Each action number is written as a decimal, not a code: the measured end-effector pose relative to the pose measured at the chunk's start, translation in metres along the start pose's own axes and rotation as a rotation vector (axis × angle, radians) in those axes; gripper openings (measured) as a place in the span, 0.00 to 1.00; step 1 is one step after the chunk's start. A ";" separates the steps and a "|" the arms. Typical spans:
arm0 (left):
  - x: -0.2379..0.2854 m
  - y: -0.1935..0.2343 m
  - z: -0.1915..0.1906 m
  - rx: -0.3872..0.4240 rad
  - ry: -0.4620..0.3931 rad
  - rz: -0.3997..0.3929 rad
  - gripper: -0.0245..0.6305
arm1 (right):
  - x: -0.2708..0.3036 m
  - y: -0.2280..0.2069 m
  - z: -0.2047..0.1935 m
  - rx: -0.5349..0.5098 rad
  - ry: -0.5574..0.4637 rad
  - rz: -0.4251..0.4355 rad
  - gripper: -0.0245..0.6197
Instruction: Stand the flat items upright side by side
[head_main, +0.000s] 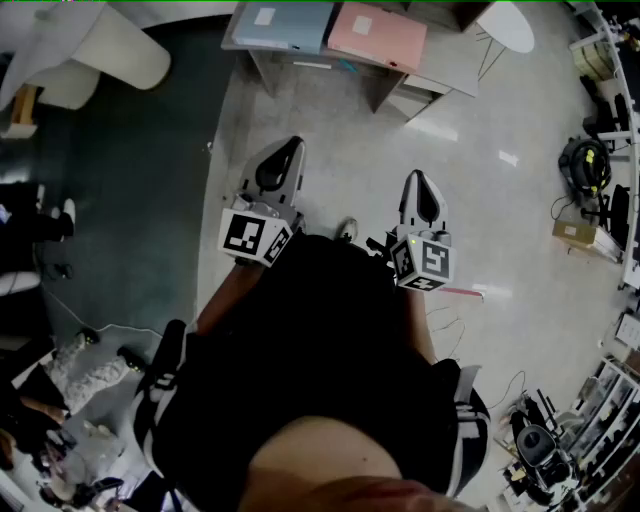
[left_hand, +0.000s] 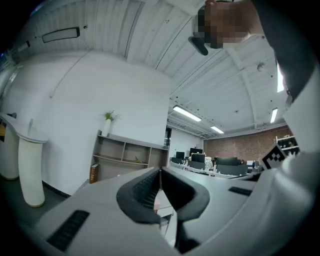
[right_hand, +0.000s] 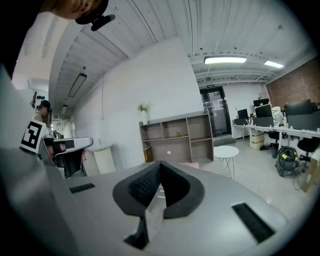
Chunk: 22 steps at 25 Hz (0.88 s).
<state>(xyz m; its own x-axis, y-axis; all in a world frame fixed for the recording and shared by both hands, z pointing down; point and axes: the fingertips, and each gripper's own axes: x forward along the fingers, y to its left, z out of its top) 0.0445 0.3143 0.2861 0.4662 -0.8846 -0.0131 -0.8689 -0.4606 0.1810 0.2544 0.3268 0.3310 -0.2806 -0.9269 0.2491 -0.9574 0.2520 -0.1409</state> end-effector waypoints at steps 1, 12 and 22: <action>0.000 0.002 0.000 -0.001 0.000 0.001 0.08 | 0.002 0.001 0.000 0.001 -0.001 0.000 0.07; -0.002 0.011 0.005 0.005 -0.003 0.005 0.08 | 0.005 0.012 0.008 -0.014 -0.022 0.001 0.07; -0.006 0.013 -0.011 -0.011 0.043 -0.012 0.40 | 0.006 0.004 0.002 0.020 -0.013 -0.032 0.39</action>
<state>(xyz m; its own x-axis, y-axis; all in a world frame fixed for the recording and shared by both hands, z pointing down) 0.0322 0.3146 0.2990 0.4836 -0.8749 0.0274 -0.8615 -0.4702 0.1917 0.2487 0.3221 0.3296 -0.2488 -0.9380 0.2414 -0.9643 0.2166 -0.1523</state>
